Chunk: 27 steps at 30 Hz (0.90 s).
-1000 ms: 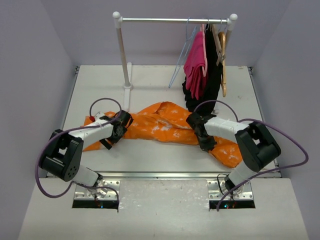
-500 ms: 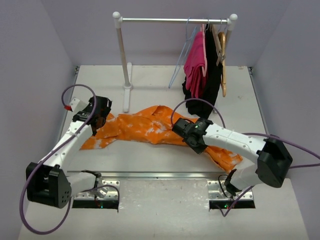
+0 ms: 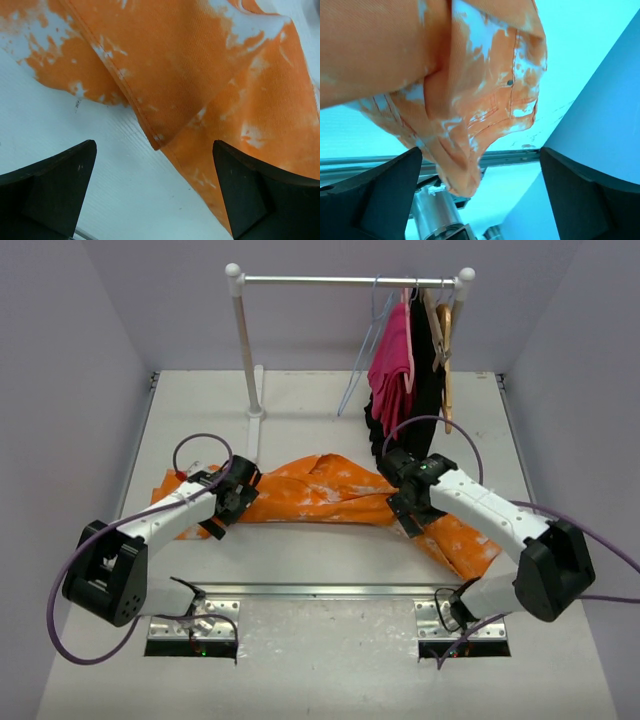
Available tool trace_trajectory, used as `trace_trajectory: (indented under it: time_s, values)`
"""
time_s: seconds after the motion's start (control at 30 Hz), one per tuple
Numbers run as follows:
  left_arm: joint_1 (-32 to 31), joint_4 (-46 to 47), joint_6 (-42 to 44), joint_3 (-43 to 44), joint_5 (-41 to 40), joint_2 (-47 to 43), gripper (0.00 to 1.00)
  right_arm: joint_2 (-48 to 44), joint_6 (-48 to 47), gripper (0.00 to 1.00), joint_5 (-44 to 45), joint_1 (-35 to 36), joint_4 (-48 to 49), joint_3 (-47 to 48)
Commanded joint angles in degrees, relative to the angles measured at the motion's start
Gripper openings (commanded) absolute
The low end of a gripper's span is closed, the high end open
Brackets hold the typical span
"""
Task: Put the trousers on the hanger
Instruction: Fold the trousers at the center of the board.
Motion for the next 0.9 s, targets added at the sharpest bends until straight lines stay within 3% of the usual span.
trace_trajectory:
  time_s: [0.0,0.13,0.33,0.4,0.43,0.5,0.57,0.67,0.73,0.87]
  values:
    - [1.6,2.6,-4.9,-0.1,-4.3,-0.2,1.0,-6.8,3.1,0.99,-5.9,-1.1,6.9,1.3]
    - [4.1,6.4,-5.6,-0.4,-5.8,5.0,1.0,-12.4,5.3,0.99,-17.1,-1.7,23.1,-5.2]
    - [7.9,8.3,-4.8,0.5,-6.9,15.9,0.94,-8.1,6.5,0.99,-16.7,-3.1,27.2,-8.4]
    - [8.4,9.3,-4.4,0.3,-6.8,17.2,0.72,-7.9,6.3,0.99,-17.6,-3.1,28.6,-9.6]
    - [8.4,9.6,-4.5,0.0,-6.9,17.5,0.48,-8.0,6.2,0.99,-17.9,-3.1,29.3,-10.2]
    - [8.4,9.3,-5.0,-0.3,-7.5,16.7,0.2,-7.9,5.9,0.99,-18.1,-3.1,29.7,-10.6]
    - [8.3,8.2,-5.2,-0.5,-8.8,14.6,0.02,-7.0,4.9,0.99,-18.6,-3.1,30.0,-11.3]
    - [8.1,4.0,-3.1,1.3,-13.4,7.6,0.0,-2.8,5.4,0.99,-19.4,-3.1,30.1,-11.7]
    - [7.8,-1.0,-1.7,6.2,-17.0,4.2,0.0,1.1,5.3,0.99,-21.0,-3.2,29.6,-11.6]
    - [7.8,-15.4,-3.4,16.0,-24.5,-2.5,0.0,14.1,5.0,0.97,-16.1,-3.2,24.4,-8.6]
